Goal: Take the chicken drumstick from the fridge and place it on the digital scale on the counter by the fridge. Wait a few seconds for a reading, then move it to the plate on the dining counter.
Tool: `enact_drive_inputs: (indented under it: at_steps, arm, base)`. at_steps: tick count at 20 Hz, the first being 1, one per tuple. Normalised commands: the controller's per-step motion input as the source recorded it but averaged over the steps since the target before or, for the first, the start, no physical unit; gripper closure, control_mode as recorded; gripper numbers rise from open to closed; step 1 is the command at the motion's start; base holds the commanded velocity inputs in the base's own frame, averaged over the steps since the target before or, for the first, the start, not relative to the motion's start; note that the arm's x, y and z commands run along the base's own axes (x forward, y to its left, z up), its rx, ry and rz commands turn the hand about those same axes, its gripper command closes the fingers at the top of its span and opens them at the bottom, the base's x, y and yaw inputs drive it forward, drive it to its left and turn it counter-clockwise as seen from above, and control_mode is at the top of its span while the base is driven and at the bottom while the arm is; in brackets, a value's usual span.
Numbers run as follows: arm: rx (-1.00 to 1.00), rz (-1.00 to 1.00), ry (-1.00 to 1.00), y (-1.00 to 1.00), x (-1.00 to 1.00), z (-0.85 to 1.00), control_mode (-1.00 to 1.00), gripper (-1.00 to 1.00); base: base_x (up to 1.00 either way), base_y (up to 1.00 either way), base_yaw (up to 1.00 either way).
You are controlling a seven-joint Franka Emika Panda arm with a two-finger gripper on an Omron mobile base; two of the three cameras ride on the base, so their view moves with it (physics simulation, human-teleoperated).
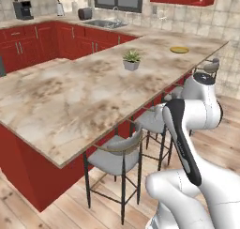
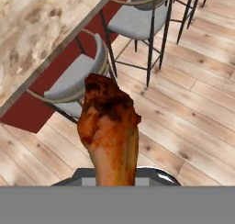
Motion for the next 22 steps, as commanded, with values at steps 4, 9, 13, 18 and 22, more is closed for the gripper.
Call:
enact_drive_inputs:
  at_steps: [4,9,13,18,22]
  arm:
    - [0.0,0.0,0.0,0.0,0.0,0.0,1.0,1.0]
    - [0.0,0.0,0.0,0.0,0.0,0.0,1.0,1.0]
    - [0.0,0.0,0.0,0.0,0.0,0.0,1.0,1.0]
    - [0.0,0.0,0.0,0.0,0.0,0.0,1.0,1.0]
    - [0.0,0.0,0.0,0.0,0.0,0.0,1.0,1.0]
  base:
    - [0.02,-1.0,0.35]
    - [0.08,-1.0,0.38]
    - [0.1,-1.0,0.38]
    - [0.09,-1.0,0.37]
    - [0.07,-1.0,0.35]
